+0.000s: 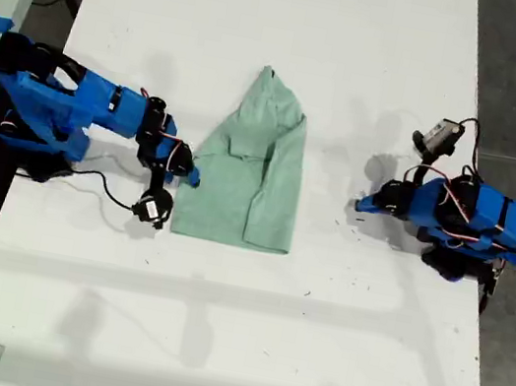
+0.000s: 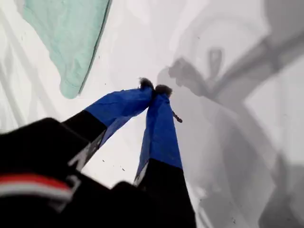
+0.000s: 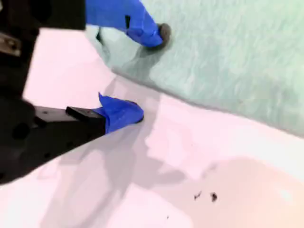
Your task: Fold t shirt
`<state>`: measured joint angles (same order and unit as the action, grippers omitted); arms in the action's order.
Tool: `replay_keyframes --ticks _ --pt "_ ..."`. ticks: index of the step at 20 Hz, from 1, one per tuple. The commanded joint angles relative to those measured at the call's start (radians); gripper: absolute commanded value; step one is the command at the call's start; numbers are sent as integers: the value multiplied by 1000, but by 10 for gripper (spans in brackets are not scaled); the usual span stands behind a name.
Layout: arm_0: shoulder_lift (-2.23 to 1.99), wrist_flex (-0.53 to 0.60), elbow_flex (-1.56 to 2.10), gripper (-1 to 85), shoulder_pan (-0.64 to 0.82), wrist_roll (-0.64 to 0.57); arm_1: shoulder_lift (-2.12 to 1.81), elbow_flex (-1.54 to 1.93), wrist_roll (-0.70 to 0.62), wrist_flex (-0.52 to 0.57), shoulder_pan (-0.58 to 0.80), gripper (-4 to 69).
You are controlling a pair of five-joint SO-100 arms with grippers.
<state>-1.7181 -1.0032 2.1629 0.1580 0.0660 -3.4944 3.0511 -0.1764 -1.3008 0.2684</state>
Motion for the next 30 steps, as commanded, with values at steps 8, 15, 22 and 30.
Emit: replay_keyframes --ticks 8,15,22,30 --pt "252 -560 -857 -3 -15 -17 -15 41 8 6 -5 16" --pt "494 -512 -1236 -3 14 -158 -15 41 8 5 0 16" --pt "641 -235 -1244 214 -14 -322 -15 41 9 5 3 16" --pt "278 -437 -1140 -1 71 -301 -15 40 6 5 2 16"
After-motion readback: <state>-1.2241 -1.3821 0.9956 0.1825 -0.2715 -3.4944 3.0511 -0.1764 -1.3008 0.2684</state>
